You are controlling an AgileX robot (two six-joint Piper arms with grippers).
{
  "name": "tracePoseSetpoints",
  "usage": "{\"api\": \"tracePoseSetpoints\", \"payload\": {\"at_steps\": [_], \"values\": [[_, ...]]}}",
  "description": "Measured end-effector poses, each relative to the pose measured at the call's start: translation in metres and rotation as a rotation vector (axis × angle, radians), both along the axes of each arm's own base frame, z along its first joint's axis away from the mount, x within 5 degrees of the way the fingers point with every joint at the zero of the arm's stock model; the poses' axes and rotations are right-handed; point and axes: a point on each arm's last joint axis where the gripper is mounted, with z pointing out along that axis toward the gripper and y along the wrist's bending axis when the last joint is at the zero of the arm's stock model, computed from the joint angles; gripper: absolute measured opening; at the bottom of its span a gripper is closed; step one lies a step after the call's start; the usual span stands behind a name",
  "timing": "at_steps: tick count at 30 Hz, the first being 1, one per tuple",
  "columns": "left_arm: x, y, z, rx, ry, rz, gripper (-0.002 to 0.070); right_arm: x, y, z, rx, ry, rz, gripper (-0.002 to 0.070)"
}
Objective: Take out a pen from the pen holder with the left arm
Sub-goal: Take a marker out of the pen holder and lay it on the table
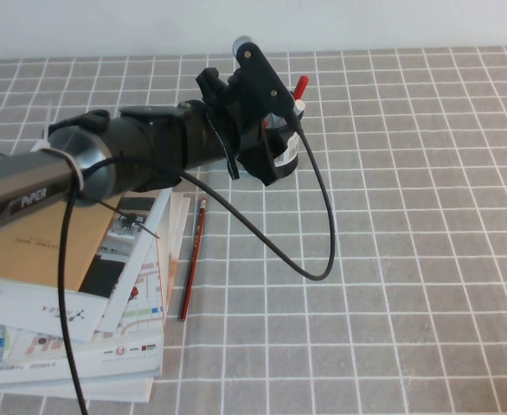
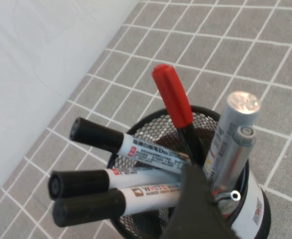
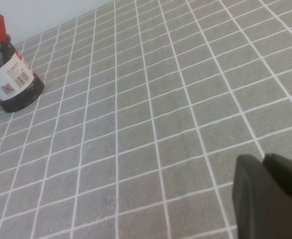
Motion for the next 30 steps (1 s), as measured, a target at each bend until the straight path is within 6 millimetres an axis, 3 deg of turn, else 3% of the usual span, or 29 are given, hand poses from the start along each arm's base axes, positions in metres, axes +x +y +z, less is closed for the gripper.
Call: {"api": "tracePoseSetpoints", "payload": {"at_steps": [17, 25, 30], "values": [[0.003, 0.002, -0.005, 0.022, 0.006, 0.036, 0.0057, 0.0, 0.0, 0.0, 0.0, 0.0, 0.0, -0.0013], [0.004, 0.005, -0.001, 0.041, -0.012, 0.066, 0.0028, 0.0, 0.0, 0.0, 0.0, 0.0, 0.0, -0.0013], [0.004, 0.008, 0.026, 0.017, -0.072, 0.091, 0.0023, 0.0, 0.0, 0.0, 0.0, 0.0, 0.0, -0.0013]]}}
